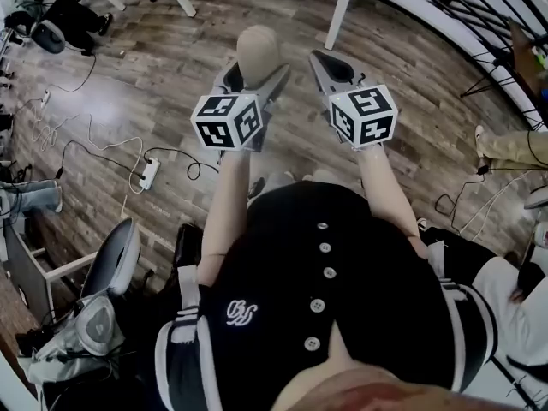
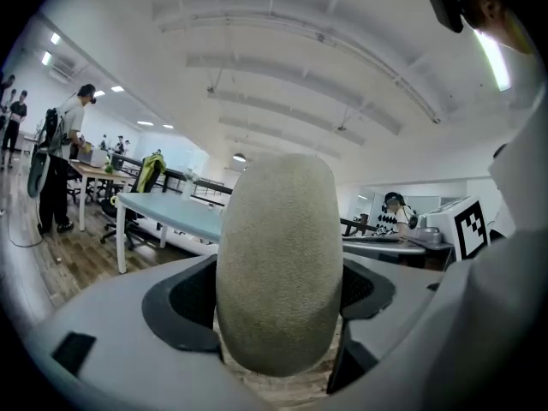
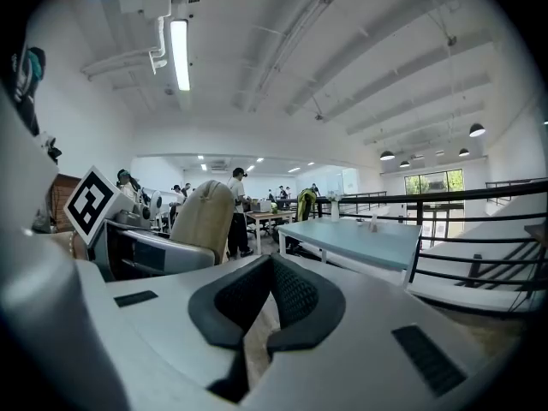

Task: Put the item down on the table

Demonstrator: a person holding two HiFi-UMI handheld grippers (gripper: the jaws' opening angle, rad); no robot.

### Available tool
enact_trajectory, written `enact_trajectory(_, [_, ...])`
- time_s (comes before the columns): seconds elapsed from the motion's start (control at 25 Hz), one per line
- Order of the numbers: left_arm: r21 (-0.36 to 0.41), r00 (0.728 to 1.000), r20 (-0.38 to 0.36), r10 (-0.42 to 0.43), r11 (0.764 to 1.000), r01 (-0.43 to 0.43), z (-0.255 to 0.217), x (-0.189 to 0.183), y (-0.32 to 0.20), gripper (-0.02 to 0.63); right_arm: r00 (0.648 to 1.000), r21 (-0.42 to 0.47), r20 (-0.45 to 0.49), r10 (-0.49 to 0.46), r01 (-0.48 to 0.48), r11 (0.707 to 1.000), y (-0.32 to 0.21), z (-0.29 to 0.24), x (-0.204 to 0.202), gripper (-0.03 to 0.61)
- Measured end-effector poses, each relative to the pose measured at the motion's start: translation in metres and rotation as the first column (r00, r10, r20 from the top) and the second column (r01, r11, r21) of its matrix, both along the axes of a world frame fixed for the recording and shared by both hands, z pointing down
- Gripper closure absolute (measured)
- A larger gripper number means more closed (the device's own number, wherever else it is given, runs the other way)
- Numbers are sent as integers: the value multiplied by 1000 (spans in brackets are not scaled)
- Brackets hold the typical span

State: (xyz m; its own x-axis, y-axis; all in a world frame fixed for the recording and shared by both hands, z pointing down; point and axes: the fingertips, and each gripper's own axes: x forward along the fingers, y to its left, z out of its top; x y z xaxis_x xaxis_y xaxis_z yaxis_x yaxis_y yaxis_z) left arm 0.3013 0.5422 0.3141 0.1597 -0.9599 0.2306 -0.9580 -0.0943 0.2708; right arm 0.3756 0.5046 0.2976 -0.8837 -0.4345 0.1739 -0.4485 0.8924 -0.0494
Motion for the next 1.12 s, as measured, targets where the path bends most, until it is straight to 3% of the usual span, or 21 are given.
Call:
enact_trajectory(0.4, [5, 1000, -7, 14, 1000, -14, 9, -16, 3, 218, 998, -30, 62, 10, -8, 1000, 4, 5, -13, 566])
enact_trajectory(0.84, [-4, 996, -43, 74, 997, -75, 18, -55, -13, 218, 999, -67, -19, 31, -33, 997, 2, 29, -55, 566])
enact_trajectory(1.12, [0, 996, -59, 64, 998, -64, 30, -65, -31, 218, 1000, -94, -11, 0, -1, 996, -17, 44, -67, 566])
